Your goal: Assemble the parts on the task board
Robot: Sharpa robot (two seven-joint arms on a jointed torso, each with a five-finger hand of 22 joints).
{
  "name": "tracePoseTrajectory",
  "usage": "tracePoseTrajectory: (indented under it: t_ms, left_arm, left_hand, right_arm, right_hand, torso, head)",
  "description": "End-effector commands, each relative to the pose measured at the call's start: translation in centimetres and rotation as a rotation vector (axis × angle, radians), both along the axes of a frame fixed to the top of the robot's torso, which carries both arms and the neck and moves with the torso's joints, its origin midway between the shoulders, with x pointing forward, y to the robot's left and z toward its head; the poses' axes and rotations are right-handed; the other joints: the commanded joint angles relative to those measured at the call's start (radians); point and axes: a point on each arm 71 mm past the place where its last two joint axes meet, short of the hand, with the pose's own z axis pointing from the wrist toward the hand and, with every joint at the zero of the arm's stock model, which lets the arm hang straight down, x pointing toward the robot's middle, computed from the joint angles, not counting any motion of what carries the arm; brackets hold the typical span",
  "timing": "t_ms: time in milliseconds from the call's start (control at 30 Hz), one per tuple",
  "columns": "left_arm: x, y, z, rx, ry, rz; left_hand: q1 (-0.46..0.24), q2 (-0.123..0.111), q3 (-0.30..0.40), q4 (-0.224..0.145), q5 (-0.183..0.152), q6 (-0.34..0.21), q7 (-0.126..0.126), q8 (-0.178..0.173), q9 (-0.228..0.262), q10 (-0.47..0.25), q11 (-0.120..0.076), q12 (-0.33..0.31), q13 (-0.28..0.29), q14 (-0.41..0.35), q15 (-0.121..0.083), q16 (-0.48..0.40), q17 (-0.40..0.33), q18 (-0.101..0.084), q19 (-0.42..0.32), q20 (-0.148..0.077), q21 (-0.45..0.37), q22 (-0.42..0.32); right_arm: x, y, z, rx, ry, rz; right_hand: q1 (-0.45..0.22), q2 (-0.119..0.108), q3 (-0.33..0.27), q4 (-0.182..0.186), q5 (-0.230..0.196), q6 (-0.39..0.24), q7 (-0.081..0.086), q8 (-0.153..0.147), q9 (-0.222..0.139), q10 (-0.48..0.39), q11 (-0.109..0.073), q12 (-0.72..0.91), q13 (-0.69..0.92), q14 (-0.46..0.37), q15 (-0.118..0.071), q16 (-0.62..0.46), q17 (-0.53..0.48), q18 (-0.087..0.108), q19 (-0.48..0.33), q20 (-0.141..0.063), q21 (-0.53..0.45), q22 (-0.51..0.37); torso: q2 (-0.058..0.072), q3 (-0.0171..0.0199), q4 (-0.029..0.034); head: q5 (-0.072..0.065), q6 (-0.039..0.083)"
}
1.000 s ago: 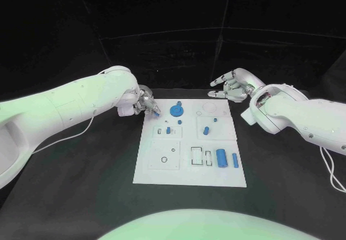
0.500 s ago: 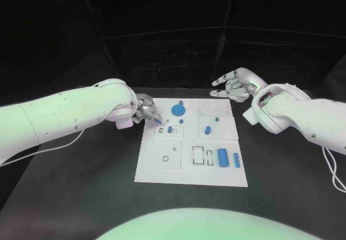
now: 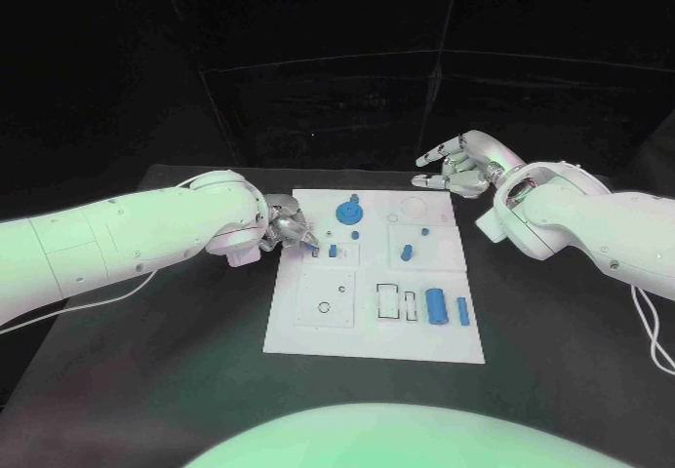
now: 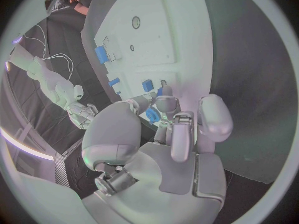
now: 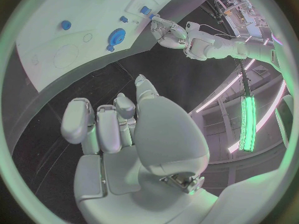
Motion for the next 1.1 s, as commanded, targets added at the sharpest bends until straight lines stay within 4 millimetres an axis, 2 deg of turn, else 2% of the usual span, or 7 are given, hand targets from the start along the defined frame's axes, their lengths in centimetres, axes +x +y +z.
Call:
tracePoseTrajectory:
  t_ms: [33, 1100]
  left_arm:
    - [0.06, -0.14, 0.05, 0.021, -0.016, 0.020]
    - [-0.12, -0.97, -0.60, 0.105, 0.044, -0.029]
  left_hand:
    - [-0.005, 0.007, 0.145, -0.145, 0.005, 0.006, 0.000, -0.005, -0.002, 0.006, -0.001, 0.006, 0.002, 0.104, -0.007, 0.006, 0.263, 0.004, 0.005, -0.001, 0.006, 0.000]
    - [-0.014, 0.009, 0.148, -0.149, 0.013, 0.013, -0.001, -0.011, -0.005, 0.009, -0.002, 0.006, 0.003, 0.104, -0.007, 0.006, 0.263, 0.004, 0.006, -0.001, 0.006, 0.002]
  right_arm:
    - [0.00, 0.17, 0.10, -0.002, -0.001, 0.009]
    - [0.01, 0.27, 0.10, -0.002, -0.001, 0.012]
  right_hand:
    - [0.001, 0.006, -0.006, 0.001, 0.002, 0.005, -0.001, 0.004, -0.001, -0.003, 0.000, 0.001, 0.000, 0.037, -0.009, -0.004, 0.001, 0.007, -0.002, 0.001, -0.004, 0.000]
    - [0.001, 0.006, -0.008, 0.001, 0.005, 0.005, -0.001, 0.005, -0.001, -0.003, 0.000, 0.001, 0.000, 0.038, -0.009, -0.004, 0.001, 0.007, -0.002, 0.001, -0.005, -0.002]
  torso:
    - [0.000, 0.0005, -0.0008]
    - [0.001, 0.0001, -0.0005]
  head:
    - [0.002, -0.001]
    - [0.000, -0.007]
